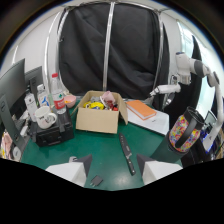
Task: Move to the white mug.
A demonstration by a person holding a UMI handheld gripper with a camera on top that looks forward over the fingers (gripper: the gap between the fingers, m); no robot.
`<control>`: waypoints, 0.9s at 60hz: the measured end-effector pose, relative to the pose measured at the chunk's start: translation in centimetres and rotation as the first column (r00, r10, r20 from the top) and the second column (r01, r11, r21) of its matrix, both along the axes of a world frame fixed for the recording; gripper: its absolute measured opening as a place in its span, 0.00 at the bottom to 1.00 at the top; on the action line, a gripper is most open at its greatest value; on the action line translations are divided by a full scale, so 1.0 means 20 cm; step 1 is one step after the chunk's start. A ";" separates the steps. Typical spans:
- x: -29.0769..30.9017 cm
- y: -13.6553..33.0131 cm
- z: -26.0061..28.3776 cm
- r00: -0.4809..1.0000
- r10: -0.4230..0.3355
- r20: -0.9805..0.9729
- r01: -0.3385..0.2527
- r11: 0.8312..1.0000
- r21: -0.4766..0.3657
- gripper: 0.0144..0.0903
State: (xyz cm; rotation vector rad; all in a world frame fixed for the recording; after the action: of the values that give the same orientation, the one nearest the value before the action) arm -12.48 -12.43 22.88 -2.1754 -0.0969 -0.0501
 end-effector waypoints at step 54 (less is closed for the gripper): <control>-0.95 0.01 -0.06 0.988 0.146 -0.043 -0.145 0.989 0.028 0.93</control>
State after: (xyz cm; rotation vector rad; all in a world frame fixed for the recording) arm -31.57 -12.19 21.59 -2.1378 -0.2280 0.0797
